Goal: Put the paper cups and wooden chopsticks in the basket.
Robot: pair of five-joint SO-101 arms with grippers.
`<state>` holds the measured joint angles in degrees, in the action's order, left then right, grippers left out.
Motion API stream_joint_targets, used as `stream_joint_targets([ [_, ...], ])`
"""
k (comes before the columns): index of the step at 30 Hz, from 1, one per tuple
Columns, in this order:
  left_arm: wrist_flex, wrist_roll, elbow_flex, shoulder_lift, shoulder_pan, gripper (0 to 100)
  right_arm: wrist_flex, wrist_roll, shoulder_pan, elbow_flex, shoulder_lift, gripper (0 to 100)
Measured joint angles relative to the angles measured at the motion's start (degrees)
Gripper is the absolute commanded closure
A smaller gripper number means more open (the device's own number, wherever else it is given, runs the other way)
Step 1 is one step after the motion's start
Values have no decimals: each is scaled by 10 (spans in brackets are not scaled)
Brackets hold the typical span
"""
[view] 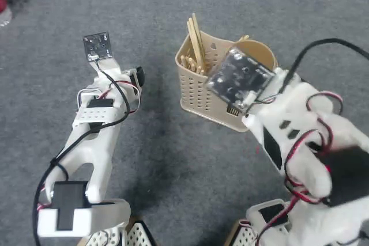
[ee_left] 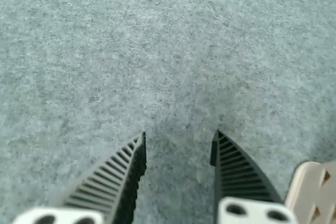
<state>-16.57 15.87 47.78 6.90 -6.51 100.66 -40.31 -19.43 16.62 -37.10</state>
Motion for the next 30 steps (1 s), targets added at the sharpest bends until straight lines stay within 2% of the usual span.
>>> stream_joint_targets([
  [3,0,0,0,0,0,802,0,11,-4,-93,-4,991],
  [7,0,0,0,0,0,802,-4,11,-88,-259,-40,991],
  [11,0,0,0,0,0,802,-74,6,-117,-413,-113,991],
  [16,0,0,0,0,0,802,-196,-37,-54,-578,-178,991],
  [23,0,0,0,0,0,802,-340,-124,89,-684,-185,991],
  [30,0,0,0,0,0,802,-427,-155,113,-741,-185,991],
])
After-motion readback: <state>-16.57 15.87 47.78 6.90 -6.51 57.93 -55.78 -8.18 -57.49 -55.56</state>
